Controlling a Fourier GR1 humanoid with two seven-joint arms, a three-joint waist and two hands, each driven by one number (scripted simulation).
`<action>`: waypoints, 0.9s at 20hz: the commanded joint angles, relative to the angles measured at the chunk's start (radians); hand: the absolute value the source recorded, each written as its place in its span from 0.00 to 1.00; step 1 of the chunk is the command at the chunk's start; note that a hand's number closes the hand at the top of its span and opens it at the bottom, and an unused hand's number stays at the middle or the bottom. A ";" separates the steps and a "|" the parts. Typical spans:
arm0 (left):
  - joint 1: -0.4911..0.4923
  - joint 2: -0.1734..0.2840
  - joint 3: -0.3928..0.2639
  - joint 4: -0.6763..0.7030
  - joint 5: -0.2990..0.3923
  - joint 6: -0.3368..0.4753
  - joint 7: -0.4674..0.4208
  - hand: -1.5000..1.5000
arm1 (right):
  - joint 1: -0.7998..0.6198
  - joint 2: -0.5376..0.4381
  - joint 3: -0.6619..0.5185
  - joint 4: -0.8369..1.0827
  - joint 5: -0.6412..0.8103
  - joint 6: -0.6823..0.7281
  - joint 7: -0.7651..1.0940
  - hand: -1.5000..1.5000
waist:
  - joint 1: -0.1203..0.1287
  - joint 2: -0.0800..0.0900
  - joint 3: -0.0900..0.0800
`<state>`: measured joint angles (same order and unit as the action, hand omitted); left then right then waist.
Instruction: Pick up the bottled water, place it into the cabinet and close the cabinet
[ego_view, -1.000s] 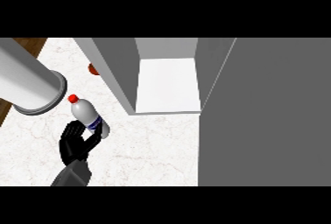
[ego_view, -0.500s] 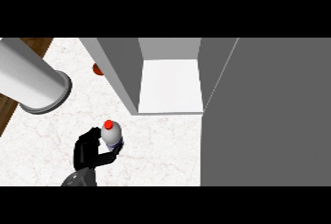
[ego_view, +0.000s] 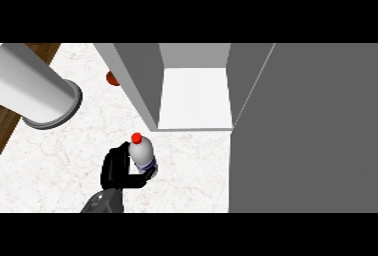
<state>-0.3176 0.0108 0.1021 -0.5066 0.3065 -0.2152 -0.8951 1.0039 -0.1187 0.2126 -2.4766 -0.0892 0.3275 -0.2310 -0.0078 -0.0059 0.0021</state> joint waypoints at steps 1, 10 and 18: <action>-0.018 -0.010 -0.134 -0.041 0.108 0.039 0.063 1.00 | -0.026 0.007 0.008 -0.067 -0.065 -0.008 0.055 0.00 | -0.004 0.002 -0.002; -0.002 -0.011 -0.330 -0.430 0.127 0.354 0.259 1.00 | 0.023 0.012 0.023 -0.084 -0.044 -0.004 0.041 0.00 | 0.008 -0.003 -0.001; -0.151 -0.011 -0.529 -0.519 0.196 0.656 0.408 1.00 | -0.021 0.022 0.004 -0.095 -0.065 -0.023 0.074 0.00 | -0.011 0.004 -0.002</action>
<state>-0.4136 0.0003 -0.3526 -0.9877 0.4781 0.3202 -0.5379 0.9738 -0.0918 0.2256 -2.4723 -0.0964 0.3141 -0.2122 -0.0120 -0.0039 0.0003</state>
